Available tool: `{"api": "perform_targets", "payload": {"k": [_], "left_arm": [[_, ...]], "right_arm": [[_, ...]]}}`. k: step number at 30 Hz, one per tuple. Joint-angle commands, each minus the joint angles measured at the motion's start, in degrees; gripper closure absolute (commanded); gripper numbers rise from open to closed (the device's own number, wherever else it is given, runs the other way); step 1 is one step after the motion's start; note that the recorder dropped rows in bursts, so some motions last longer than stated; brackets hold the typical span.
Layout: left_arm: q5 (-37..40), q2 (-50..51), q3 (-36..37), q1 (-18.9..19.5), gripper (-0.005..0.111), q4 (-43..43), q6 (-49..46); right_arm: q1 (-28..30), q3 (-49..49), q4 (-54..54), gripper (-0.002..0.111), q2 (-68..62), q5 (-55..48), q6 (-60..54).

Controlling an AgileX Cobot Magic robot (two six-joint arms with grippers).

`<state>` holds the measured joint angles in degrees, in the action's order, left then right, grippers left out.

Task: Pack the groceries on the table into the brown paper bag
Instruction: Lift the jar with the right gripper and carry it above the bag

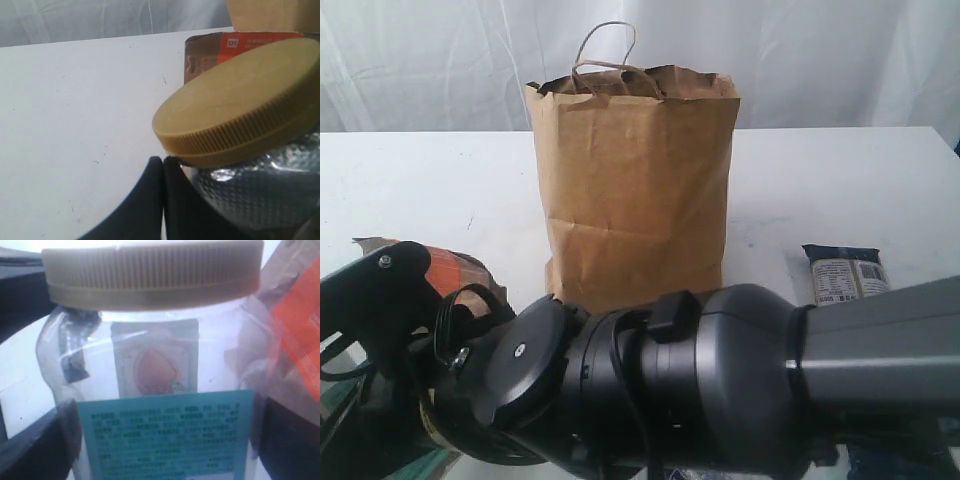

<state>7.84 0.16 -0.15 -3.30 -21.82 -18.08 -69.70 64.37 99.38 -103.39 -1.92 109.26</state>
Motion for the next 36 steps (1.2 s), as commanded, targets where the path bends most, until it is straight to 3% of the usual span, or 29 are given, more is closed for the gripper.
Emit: {"api": "perform_targets", "payload": {"k": [1,8,12,17,22,32,36], "left_arm": [[0.7,-0.2,0.1,-0.3,0.107,-0.8,0.3],[-2.2,-0.2,0.1,-0.3,0.107,0.8,-0.1],[-3.8,-0.2,0.1,-0.2,0.107,4.8,-0.1],[5.7,-0.2,0.1,-0.2,0.107,7.9,-0.1],[6.4,-0.2,0.1,-0.2,0.107,8.4,0.1],[5.7,-0.2,0.1,-0.2,0.107,8.6,0.1],[5.6,-0.2,0.1,-0.2,0.107,8.2,0.3]], "right_arm": [[0.1,-1.0,0.6,0.108,1.4,-0.9,-2.8],[0.1,-6.3,0.6,0.108,5.2,-11.7,-3.1],[0.1,-7.3,0.6,0.108,8.5,-11.9,-3.1],[0.1,-7.2,0.6,0.108,14.2,-10.9,-3.1],[0.1,-6.9,0.6,0.108,21.9,-14.3,-3.9],[0.2,1.1,0.6,0.108,33.9,-28.2,-26.5],[2.7,5.4,0.6,0.108,35.3,-34.1,-31.1]]}}
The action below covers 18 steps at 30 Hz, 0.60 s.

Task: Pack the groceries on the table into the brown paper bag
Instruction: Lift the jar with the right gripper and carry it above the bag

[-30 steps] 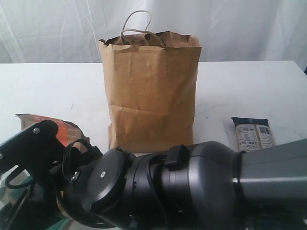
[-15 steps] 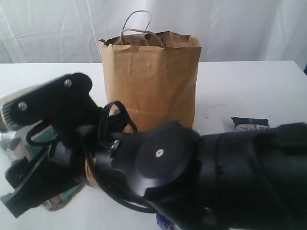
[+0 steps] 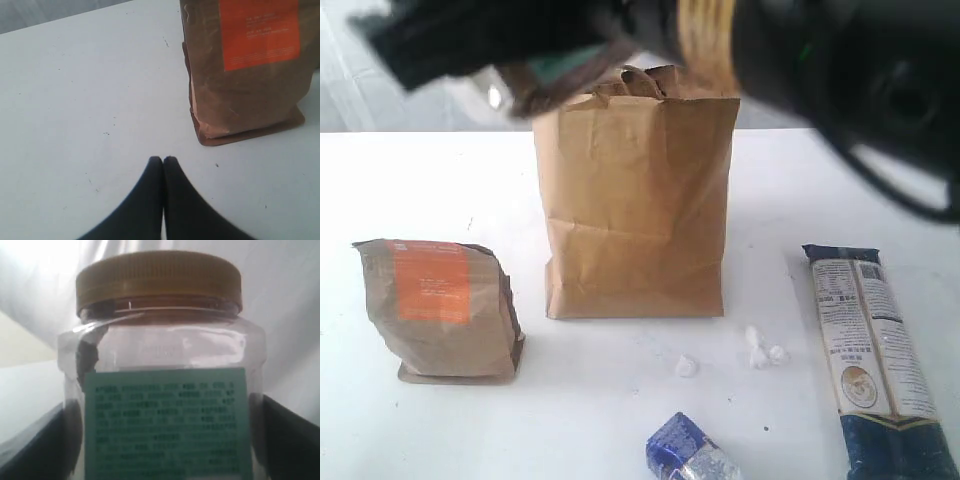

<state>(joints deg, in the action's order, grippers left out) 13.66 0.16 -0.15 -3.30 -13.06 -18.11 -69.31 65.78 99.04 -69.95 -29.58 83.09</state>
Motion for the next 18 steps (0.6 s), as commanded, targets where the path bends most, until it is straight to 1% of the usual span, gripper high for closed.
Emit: {"api": "perform_targets", "payload": {"k": [1,3,5,7,8,9,10,11,12,13,14,15,16,18], "left_arm": [[-0.2,-0.2,0.1,-0.2,0.107,-0.8,0.3],[-0.2,-0.2,0.1,-0.2,0.107,-1.5,0.3],[-0.3,-0.2,0.1,-0.2,0.107,-2.1,0.3],[-0.3,-0.2,0.1,-0.2,0.107,-3.0,0.3],[-0.3,-0.2,0.1,-0.2,0.107,-3.8,0.3],[-0.3,-0.2,0.1,-0.2,0.107,-4.2,0.3],[-0.3,-0.2,0.1,-0.2,0.107,-5.4,0.3],[-0.3,-0.2,0.1,-0.2,0.107,-5.9,0.4],[-0.3,-0.2,0.1,-0.2,0.107,-6.2,1.0],[-0.3,-0.2,0.1,-0.2,0.107,-6.2,1.9],[-0.3,-0.2,0.1,-0.2,0.107,-6.2,2.3],[-0.3,-0.2,0.1,-0.2,0.107,-6.2,2.3],[-0.3,-0.2,0.1,-0.2,0.107,-6.2,2.3],[-0.3,-0.2,0.1,-0.2,0.107,-6.2,2.8]], "right_arm": [[4.1,5.0,0.9,0.108,1.8,-8.5,-5.1],[7.5,5.4,0.9,0.108,1.8,-10.0,-5.1],[12.2,5.4,0.9,0.108,1.8,-7.5,-4.9],[17.2,5.4,-2.8,0.108,1.8,0.4,-4.9],[21.7,5.5,-4.7,0.108,1.8,10.2,-4.9],[24.2,5.6,-4.7,0.108,1.8,15.1,-4.9],[28.4,6.0,-4.7,0.108,1.8,21.2,-3.2],[30.7,6.3,-4.7,0.108,1.8,22.8,-1.7],[35.2,6.7,-4.7,0.108,1.2,25.2,0.6],[37.4,6.7,-4.7,0.108,0.8,26.9,2.3],[40.9,6.7,-4.7,0.108,-0.3,32.2,4.3],[42.8,6.7,-4.7,0.108,-1.3,38.5,5.7],[44.1,6.7,-4.9,0.108,-2.4,42.4,5.4],[44.7,6.7,-5.4,0.108,-4.8,44.9,5.4]]}}
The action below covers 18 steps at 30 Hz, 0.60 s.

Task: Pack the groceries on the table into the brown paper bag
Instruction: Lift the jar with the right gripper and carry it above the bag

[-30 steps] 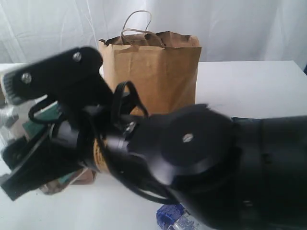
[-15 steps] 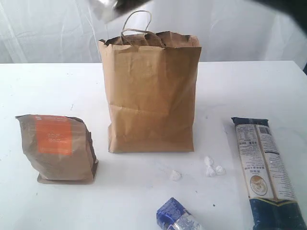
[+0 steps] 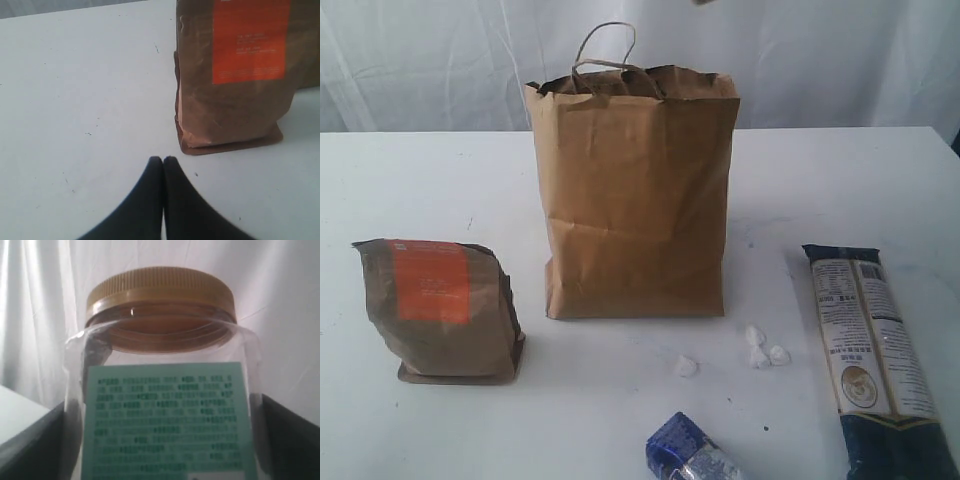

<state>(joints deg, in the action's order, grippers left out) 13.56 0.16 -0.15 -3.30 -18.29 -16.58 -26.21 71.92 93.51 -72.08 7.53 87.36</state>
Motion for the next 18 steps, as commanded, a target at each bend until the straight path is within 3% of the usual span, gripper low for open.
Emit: {"api": "perform_targets", "payload": {"k": [1,11,18], "left_arm": [[-0.2,-0.2,0.1,-0.2,0.107,-1.0,1.8],[-0.1,-0.2,0.1,-0.2,0.107,-1.0,1.8],[-0.1,-0.2,0.1,-0.2,0.107,-1.0,1.8]], "right_arm": [[1.6,0.6,-0.5,0.108,-4.0,7.8,1.1],[1.6,3.6,-27.4,0.108,-14.7,11.2,-25.4],[1.6,4.3,-32.2,0.108,-18.5,7.9,-31.3]]}}
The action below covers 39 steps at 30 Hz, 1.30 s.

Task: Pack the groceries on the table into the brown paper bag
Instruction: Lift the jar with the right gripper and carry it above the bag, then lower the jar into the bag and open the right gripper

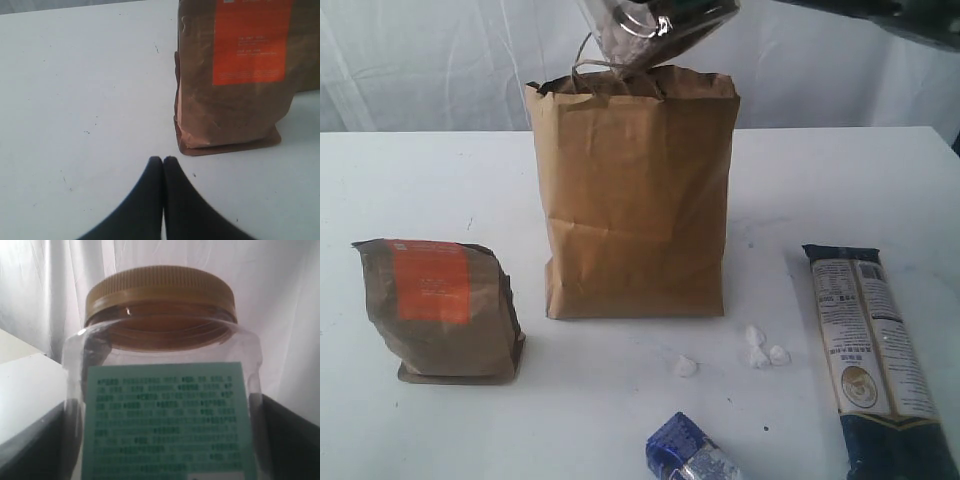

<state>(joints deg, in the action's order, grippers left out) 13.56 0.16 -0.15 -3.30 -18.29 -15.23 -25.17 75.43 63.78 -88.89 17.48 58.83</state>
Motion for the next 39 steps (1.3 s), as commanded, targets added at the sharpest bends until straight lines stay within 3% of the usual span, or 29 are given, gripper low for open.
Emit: {"api": "perform_targets", "payload": {"k": [1,12,20,27,32,35,39], "left_arm": [[-0.1,-0.2,0.1,-0.2,0.107,-1.0,0.4],[-0.1,-0.2,0.1,-0.2,0.107,-1.0,0.4],[-0.1,-0.2,0.1,-0.2,0.107,-1.0,0.4],[-0.1,-0.2,0.1,-0.2,0.107,-1.0,0.4],[-0.1,-0.2,0.1,-0.2,0.107,-1.0,0.3],[-0.1,-0.2,0.1,-0.2,0.107,-1.0,0.3],[-0.1,-0.2,0.1,-0.2,0.107,-0.9,0.3]], "right_arm": [[0.5,0.8,-2.5,0.108,-2.5,-2.5,-3.2],[0.5,0.1,-0.9,0.108,-6.7,7.9,-3.1],[0.5,-3.1,0.6,0.108,-9.8,4.5,-1.6],[0.5,-3.0,0.2,0.108,-10.0,-7.7,1.5],[0.5,-3.0,0.7,0.107,-10.2,-2.9,3.7],[0.5,-3.0,1.0,0.095,-10.2,2.7,3.7],[0.5,-3.0,4.2,0.066,-10.2,4.7,6.3]]}}
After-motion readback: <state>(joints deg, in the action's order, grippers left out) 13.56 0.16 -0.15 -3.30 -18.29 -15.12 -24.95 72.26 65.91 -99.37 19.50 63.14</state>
